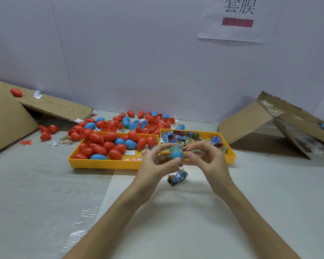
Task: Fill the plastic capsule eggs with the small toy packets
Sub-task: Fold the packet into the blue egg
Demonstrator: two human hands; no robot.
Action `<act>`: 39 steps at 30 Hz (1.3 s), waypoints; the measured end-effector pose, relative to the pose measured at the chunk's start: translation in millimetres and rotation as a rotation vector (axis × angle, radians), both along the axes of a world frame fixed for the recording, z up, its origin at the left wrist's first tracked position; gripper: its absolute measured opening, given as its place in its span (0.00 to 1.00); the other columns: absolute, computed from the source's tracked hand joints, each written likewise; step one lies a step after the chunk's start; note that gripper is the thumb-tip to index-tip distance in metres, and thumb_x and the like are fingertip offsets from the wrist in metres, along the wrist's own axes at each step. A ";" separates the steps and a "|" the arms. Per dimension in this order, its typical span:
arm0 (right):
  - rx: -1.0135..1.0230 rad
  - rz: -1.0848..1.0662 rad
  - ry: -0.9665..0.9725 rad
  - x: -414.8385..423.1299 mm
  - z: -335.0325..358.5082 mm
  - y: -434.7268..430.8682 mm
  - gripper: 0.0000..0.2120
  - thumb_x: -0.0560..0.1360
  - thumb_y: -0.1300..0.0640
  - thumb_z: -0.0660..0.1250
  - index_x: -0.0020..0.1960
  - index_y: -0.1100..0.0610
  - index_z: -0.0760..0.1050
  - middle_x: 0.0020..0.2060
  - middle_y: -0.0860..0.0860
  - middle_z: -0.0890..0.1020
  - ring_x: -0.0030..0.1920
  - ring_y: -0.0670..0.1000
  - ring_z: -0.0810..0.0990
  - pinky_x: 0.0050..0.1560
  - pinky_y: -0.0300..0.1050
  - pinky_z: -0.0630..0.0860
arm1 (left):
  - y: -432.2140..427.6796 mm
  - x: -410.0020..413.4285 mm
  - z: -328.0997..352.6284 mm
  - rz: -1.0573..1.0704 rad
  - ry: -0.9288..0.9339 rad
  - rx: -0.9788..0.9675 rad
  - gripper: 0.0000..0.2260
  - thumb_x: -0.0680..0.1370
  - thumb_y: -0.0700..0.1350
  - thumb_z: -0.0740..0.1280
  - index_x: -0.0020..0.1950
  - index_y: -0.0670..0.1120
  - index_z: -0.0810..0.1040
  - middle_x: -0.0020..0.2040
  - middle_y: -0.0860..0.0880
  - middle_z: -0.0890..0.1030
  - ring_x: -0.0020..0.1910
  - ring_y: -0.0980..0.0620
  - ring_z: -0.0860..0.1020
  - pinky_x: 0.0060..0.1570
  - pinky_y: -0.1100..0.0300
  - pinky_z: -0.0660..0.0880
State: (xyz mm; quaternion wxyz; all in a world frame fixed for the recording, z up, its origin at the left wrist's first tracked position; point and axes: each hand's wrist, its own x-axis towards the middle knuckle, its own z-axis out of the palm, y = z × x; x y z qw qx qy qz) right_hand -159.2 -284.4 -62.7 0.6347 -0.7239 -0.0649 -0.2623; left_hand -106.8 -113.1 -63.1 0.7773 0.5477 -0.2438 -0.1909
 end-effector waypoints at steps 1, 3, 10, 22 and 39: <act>-0.020 -0.004 -0.016 -0.4 0.1 1.3 0.03 0.73 0.59 0.73 0.46 0.54 0.82 0.47 0.53 0.86 0.47 0.56 0.87 0.48 0.49 0.84 | -0.2 0.9 -0.7 0.011 -0.001 -0.002 0.21 0.70 0.45 0.79 0.61 0.52 0.80 0.51 0.43 0.86 0.50 0.43 0.85 0.48 0.58 0.81; -0.077 -0.023 -0.029 -0.5 -1.4 3.0 0.05 0.73 0.59 0.74 0.45 0.50 0.83 0.46 0.50 0.87 0.45 0.53 0.88 0.46 0.44 0.83 | -0.4 2.3 -2.2 0.028 -0.010 0.006 0.19 0.69 0.45 0.80 0.58 0.55 0.82 0.51 0.45 0.86 0.50 0.43 0.85 0.47 0.57 0.82; -0.396 -0.218 -0.164 -1.4 -6.3 4.6 0.04 0.74 0.62 0.73 0.46 0.53 0.82 0.40 0.44 0.86 0.41 0.45 0.86 0.42 0.37 0.82 | -1.1 3.7 -3.5 0.080 -0.073 0.066 0.16 0.72 0.41 0.78 0.55 0.58 0.82 0.49 0.50 0.86 0.48 0.49 0.85 0.45 0.60 0.81; -0.481 -0.278 -0.256 -3.2 -6.4 13.4 0.02 0.74 0.64 0.71 0.45 0.59 0.78 0.39 0.43 0.82 0.39 0.42 0.84 0.42 0.32 0.79 | -0.9 3.6 -4.8 0.096 -0.130 0.110 0.16 0.73 0.42 0.77 0.57 0.54 0.80 0.49 0.51 0.86 0.48 0.50 0.85 0.44 0.61 0.81; -0.732 -0.338 -0.256 -0.7 -9.4 10.5 0.05 0.78 0.57 0.62 0.46 0.58 0.73 0.38 0.49 0.77 0.38 0.48 0.76 0.38 0.42 0.75 | -1.0 1.6 -3.9 0.081 -0.160 0.113 0.16 0.75 0.40 0.76 0.56 0.57 0.80 0.48 0.50 0.87 0.48 0.51 0.85 0.44 0.62 0.81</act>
